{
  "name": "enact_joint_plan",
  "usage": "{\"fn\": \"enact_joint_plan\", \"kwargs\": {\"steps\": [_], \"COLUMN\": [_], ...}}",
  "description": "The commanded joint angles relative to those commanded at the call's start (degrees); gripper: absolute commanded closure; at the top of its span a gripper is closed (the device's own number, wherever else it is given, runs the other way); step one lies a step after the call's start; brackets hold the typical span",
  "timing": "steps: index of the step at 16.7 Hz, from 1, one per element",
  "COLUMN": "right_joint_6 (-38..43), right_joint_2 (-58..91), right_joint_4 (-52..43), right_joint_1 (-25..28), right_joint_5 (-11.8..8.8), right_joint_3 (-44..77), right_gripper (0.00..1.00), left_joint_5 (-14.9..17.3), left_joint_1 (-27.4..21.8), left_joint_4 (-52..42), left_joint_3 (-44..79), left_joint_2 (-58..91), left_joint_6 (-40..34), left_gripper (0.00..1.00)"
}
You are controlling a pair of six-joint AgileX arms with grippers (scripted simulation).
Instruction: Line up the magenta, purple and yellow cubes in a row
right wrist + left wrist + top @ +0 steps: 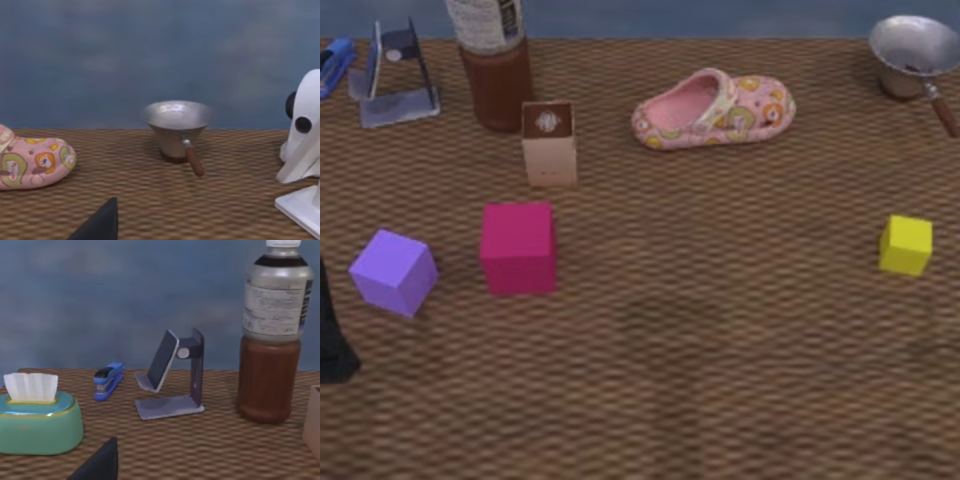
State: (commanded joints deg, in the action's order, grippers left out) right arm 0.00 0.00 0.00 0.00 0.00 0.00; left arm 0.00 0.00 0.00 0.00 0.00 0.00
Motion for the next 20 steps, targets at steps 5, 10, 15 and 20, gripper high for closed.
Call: {"fn": "enact_joint_plan", "kwargs": {"steps": [5,10,15,20], "right_joint_6": [-2.6,-14.0,-30.2,-46.5], "right_joint_2": [3.5,21.7,52.7,85.5], "right_joint_4": [-2.4,-13.6,-30.3,-47.4], "right_joint_1": [0.3,1.9,4.0,6.1], "right_joint_5": [0.0,-0.1,0.0,0.3], "right_joint_3": [3.5,20.5,43.8,66.9], "right_gripper": [0.0,0.0,0.0,0.0], "left_joint_5": [0.0,0.0,0.0,0.0], "left_joint_1": [0.0,0.0,0.0,0.0], "left_joint_4": [0.0,0.0,0.0,0.0], "left_joint_3": [0.0,0.0,0.0,0.0], "left_joint_2": [0.0,0.0,0.0,0.0], "left_joint_6": [0.0,0.0,0.0,0.0], "left_gripper": [0.0,0.0,0.0,0.0]}}
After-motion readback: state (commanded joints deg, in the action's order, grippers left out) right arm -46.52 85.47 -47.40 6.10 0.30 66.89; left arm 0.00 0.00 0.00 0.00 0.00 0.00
